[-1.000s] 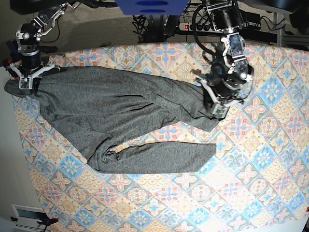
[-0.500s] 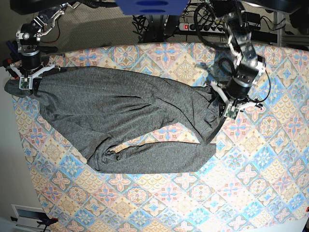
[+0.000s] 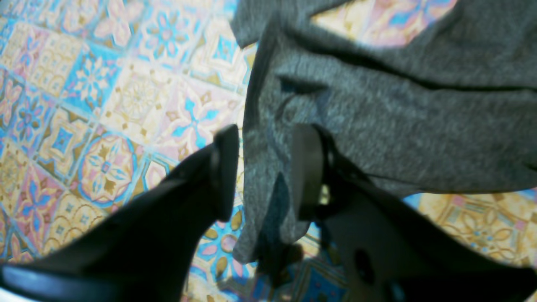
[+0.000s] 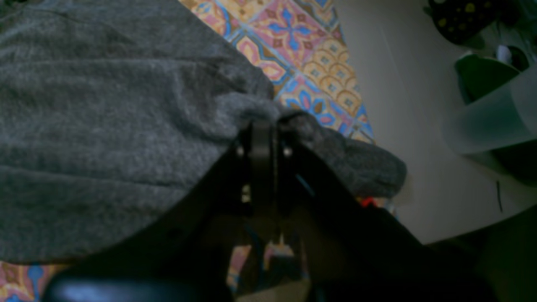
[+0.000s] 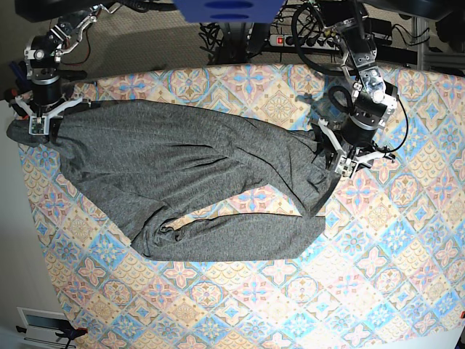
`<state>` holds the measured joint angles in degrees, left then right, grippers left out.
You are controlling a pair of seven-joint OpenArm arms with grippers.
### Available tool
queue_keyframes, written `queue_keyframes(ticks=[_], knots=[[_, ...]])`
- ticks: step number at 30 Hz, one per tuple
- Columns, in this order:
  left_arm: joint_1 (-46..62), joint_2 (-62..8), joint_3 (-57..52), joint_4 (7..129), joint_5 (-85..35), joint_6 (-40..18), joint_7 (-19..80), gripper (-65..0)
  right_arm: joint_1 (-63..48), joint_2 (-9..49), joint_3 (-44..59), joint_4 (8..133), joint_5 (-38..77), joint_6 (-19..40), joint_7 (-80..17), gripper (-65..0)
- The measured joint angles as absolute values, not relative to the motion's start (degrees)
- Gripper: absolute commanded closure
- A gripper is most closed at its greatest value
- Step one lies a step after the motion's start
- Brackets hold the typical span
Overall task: Layout the t-shirt on the table in an organized manner, then fold the t-shirt properly
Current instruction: 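Shift the left gripper along the grey shirt fabric and regrasp it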
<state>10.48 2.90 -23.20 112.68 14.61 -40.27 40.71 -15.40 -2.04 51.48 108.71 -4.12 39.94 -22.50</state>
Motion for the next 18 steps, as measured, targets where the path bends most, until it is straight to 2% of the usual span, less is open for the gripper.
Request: queue_keyframes(ticks=[6, 11, 18], knots=[[7.68, 2.68, -23.38, 103.35, 15.05, -40.34, 40.91, -20.3, -15.4, -2.02, 51.48, 108.73, -4.14, 39.92, -22.5, 0.0], [7.29, 0.62, -23.27, 100.18, 14.7, -40.07, 40.29, -20.3, -15.42, -2.02, 51.48, 108.73, -4.14, 39.92, -22.5, 0.0], [5.69, 0.8, -20.86, 93.34, 14.83, -40.42, 34.24, -20.2, -15.4, -2.04, 51.48, 108.77, -4.14, 39.92, -22.52, 0.0]])
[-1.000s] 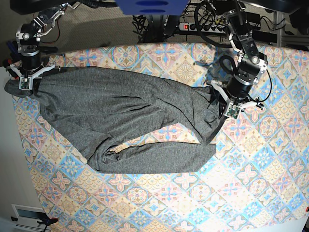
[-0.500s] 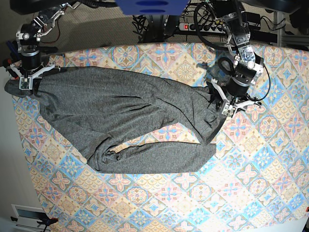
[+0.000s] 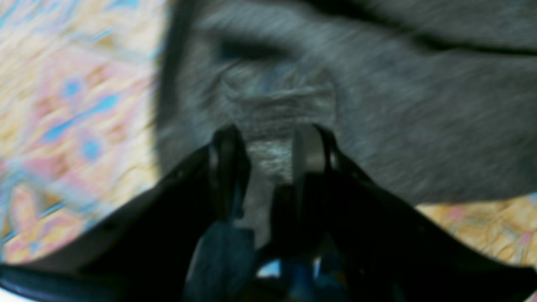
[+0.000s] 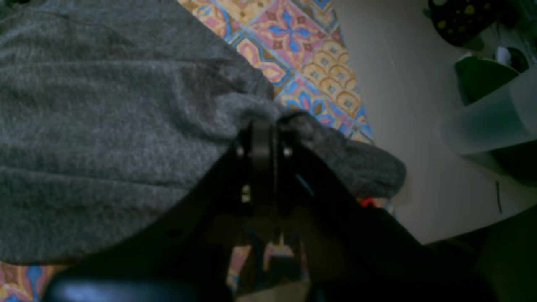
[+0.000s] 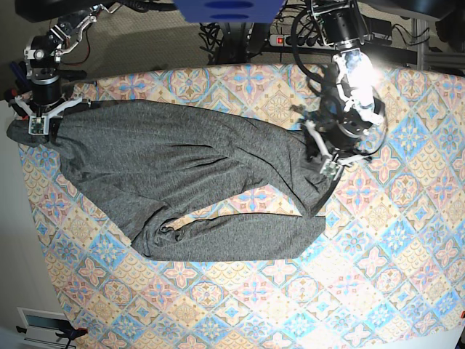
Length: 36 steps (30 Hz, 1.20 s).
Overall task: Layout the t-shirt on the table in an organized manner, then fold the t-shirt properly
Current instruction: 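Shift the left gripper along the grey shirt fabric and regrasp it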
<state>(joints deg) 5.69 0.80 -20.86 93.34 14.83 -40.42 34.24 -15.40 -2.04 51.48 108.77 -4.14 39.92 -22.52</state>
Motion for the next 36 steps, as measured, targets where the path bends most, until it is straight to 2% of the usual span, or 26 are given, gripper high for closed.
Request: queue_keyframes(ticks=[7, 12, 13, 18, 21, 25, 29, 33, 36], knots=[[5.26, 0.16, -19.35, 92.14, 15.22, -39.94, 34.2, -19.1, -15.4, -2.04, 51.48, 108.77, -4.12, 39.92, -22.48, 0.0], [3.36, 0.47, -19.49, 87.0, 17.96, -40.38, 31.46, -4.7, -15.4, -2.02, 51.48, 108.77, -4.12, 39.92, -22.39, 0.0], [2.37, 0.45, -19.55, 85.82, 18.52, -40.53, 31.18, -3.7, -15.4, -2.04, 51.48, 108.77, -4.12, 39.92, -22.17, 0.0], [2.39, 0.75, -19.46, 87.09, 20.16, -40.25, 31.51, -3.9, -15.42, -2.04, 51.48, 108.77, -4.12, 39.92, -22.28, 0.0], [4.43, 1.13, -19.42, 93.3, 22.11, -40.53, 34.94, -3.9, -15.4, -2.0, 51.48, 108.77, -4.14, 39.92, -22.31, 0.0], [6.92, 3.2, -19.73, 105.08, 22.0, -40.07, 34.52, -3.9, -15.44, -2.07, 51.48, 108.79, -4.12, 39.94, -22.33, 0.0], [7.53, 3.99, -19.03, 111.09, 19.62, -40.58, 37.06, -3.9, -15.4, -2.0, 51.48, 108.81, -4.12, 39.92, -22.33, 0.0], [7.79, 4.45, -21.06, 114.26, 11.86, -40.32, 39.83, -3.9, -15.4, -2.04, 51.48, 108.81, -4.12, 39.92, -22.55, 0.0], [7.31, 4.29, -22.28, 114.3, 12.53, -40.29, 41.45, -4.4, -15.4, -2.02, 51.48, 108.81, -4.14, 39.92, -22.55, 0.0]])
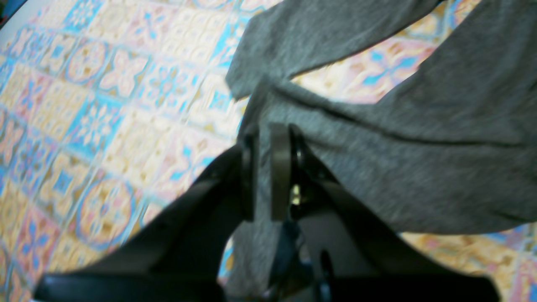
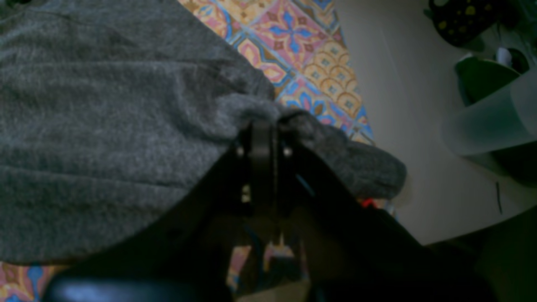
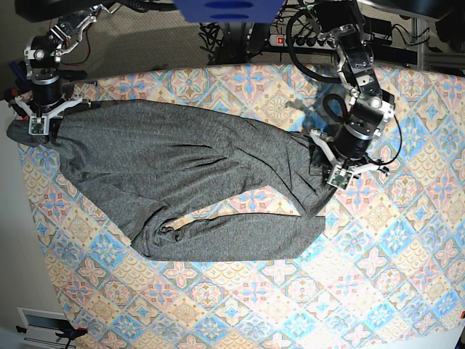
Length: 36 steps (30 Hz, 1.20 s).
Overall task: Layout the t-shirt on the table in an organized manner, then fold the t-shirt properly
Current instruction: 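Shift the left gripper along the grey shirt fabric and regrasp it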
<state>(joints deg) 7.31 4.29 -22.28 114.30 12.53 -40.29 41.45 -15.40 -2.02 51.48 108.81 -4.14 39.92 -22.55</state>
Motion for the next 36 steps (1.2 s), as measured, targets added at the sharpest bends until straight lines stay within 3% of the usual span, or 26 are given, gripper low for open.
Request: queue_keyframes(ticks=[3, 9, 15, 26, 31, 36], knots=[[7.16, 4.29, -22.94, 113.67, 14.26, -40.1, 41.43, -7.3, -15.4, -2.02, 51.48, 108.81, -4.14, 39.92, -22.57, 0.0], [6.83, 4.36, -22.83, 107.04, 22.85, -40.34, 40.8, -23.7, -15.4, -2.02, 51.48, 108.81, -4.14, 39.9, -22.57, 0.0], [4.69, 4.47, -22.79, 97.69, 25.39, -40.32, 32.08, -21.9, -15.4, -2.02, 51.48, 108.81, -4.14, 39.92, -22.57, 0.0], [0.69, 4.29, -22.81, 88.44, 25.61, -40.25, 30.85, -20.8, -15.4, -2.04, 51.48, 108.81, -4.14, 39.92, -22.35, 0.0], [1.26, 4.27, -18.83, 87.7, 30.79, -40.1, 29.87, -2.8, -15.4, -2.04, 51.48, 108.81, -4.14, 39.92, -22.35, 0.0], [2.22, 4.45, -16.27, 86.89, 31.09, -39.0, 28.38, -3.4, -15.42, -2.04, 51.48, 108.81, -4.14, 39.92, -22.33, 0.0]])
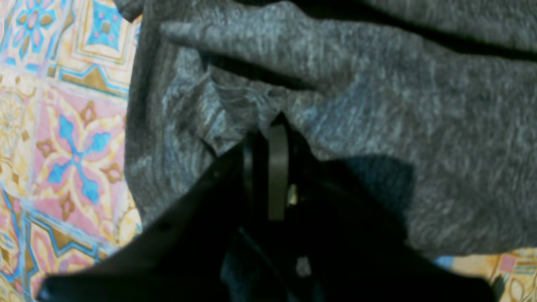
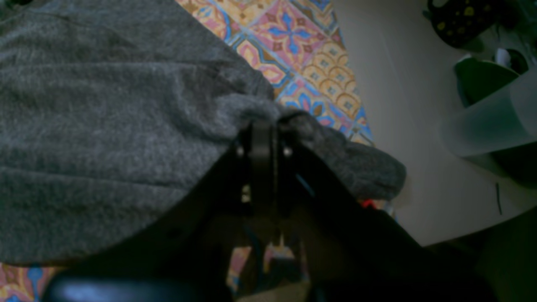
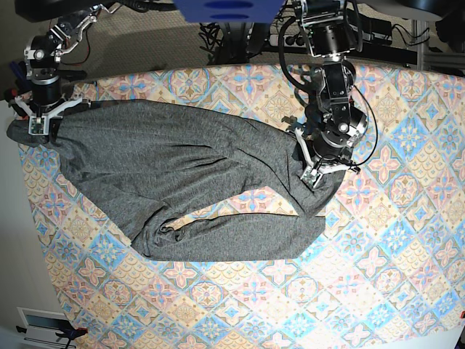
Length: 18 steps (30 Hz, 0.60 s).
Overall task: Layout the t-shirt on the table in an organized manner, then fold the t-shirt properly
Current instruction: 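Shift the left gripper along the grey shirt fabric and regrasp it, then lift the shirt high with both grippers, stretching it between them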
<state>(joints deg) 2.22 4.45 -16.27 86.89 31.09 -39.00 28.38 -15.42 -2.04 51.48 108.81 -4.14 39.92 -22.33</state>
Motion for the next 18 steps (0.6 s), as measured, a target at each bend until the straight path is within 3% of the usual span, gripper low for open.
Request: queue_keyframes(ticks=[18], knots=[[6.37, 6.57, -15.57, 103.79, 19.68, -40.32, 31.92, -3.3, -15.44, -2.02, 51.48, 108.81, -4.14, 39.9, -22.33, 0.0]])
